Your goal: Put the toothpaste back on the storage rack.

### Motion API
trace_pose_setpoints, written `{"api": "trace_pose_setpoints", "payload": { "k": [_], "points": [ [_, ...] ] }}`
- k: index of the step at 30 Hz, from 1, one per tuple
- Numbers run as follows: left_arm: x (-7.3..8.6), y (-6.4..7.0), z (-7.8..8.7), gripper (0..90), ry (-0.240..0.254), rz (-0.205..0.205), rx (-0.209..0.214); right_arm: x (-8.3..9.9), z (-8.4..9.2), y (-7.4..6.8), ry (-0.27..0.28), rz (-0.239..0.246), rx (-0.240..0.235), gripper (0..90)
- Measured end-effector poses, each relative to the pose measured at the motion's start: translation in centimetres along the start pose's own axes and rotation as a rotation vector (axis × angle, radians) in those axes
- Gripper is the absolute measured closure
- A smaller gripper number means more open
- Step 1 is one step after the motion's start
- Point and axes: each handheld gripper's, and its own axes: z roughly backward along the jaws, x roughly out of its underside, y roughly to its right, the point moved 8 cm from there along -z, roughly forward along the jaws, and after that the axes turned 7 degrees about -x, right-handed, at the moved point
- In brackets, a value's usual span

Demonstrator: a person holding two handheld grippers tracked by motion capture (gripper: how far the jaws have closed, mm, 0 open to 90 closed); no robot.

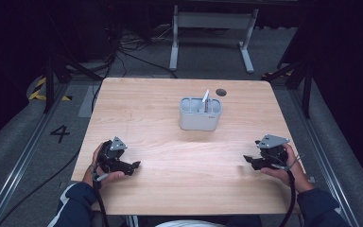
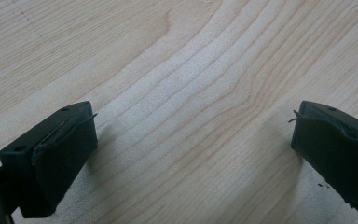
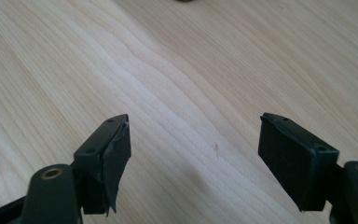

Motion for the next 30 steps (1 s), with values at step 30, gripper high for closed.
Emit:
{"api": "trace_pose_setpoints", "payload": {
  "k": [30],
  "points": [
    [0.0, 0.0, 0.0, 0.6, -0.001, 0.003, 0.001, 7.5, 3.3, 1.9, 0.071, -0.209, -0.016, 23.9]
  ]
}}
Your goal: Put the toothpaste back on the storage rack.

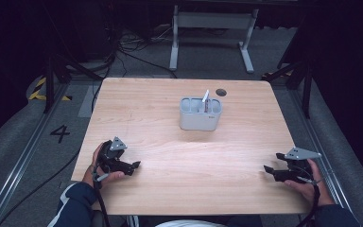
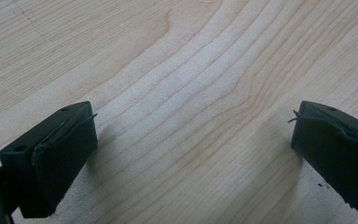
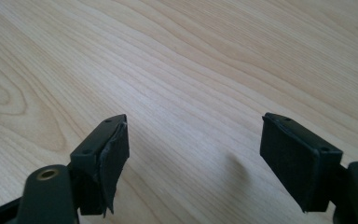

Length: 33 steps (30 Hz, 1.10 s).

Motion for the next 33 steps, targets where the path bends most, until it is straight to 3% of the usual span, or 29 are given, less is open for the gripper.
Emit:
{"api": "trace_pose_setpoints", "payload": {
  "k": [4, 9, 33],
  "points": [
    [0.0, 0.0, 0.0, 0.6, 0.0, 0.0, 0.0, 1.0, 0.0, 0.8, -0.017, -0.026, 0.02, 23.4],
    [0.0, 0.0, 0.0, 0.6, 0.001, 0.0, -0.001, 1.5, -0.1, 1.3, 0.022, -0.074, -0.01, 20.0],
    [0.1, 0.0, 0.1, 0.5, -0.006, -0.001, -0.006, 1.5, -0.2, 1.4, 0.016, -0.074, -0.006, 18.5]
  ]
}}
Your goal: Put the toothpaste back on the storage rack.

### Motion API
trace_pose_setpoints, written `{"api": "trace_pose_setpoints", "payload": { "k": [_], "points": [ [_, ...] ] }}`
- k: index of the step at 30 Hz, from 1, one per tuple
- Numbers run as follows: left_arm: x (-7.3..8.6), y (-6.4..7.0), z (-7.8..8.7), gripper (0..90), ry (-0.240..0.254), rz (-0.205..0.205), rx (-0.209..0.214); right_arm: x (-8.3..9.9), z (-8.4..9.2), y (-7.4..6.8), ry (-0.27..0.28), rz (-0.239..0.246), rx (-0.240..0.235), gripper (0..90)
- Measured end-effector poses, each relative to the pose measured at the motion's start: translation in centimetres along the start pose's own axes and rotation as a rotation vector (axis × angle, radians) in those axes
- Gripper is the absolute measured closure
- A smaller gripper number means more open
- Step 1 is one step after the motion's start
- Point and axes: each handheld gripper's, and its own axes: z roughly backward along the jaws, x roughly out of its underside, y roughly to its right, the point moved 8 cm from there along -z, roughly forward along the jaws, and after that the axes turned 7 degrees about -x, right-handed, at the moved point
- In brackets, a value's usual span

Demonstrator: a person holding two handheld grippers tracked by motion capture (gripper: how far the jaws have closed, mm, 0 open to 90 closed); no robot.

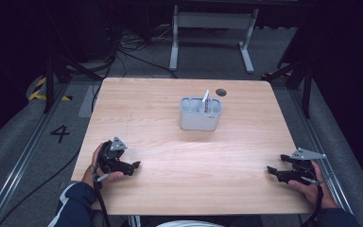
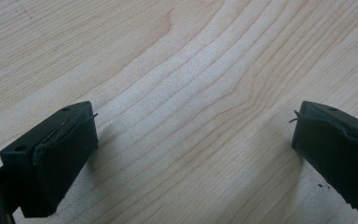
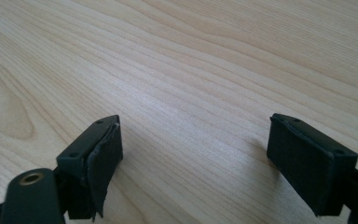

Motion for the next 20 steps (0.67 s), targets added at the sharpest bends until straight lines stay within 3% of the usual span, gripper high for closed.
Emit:
{"api": "trace_pose_setpoints", "payload": {
  "k": [20],
  "points": [
    [-0.04, 0.05, -0.03, 0.4, -0.001, 0.007, -0.005, -0.02, -0.05, 0.06, -0.001, 0.004, -0.004, 18.0]
  ]
}}
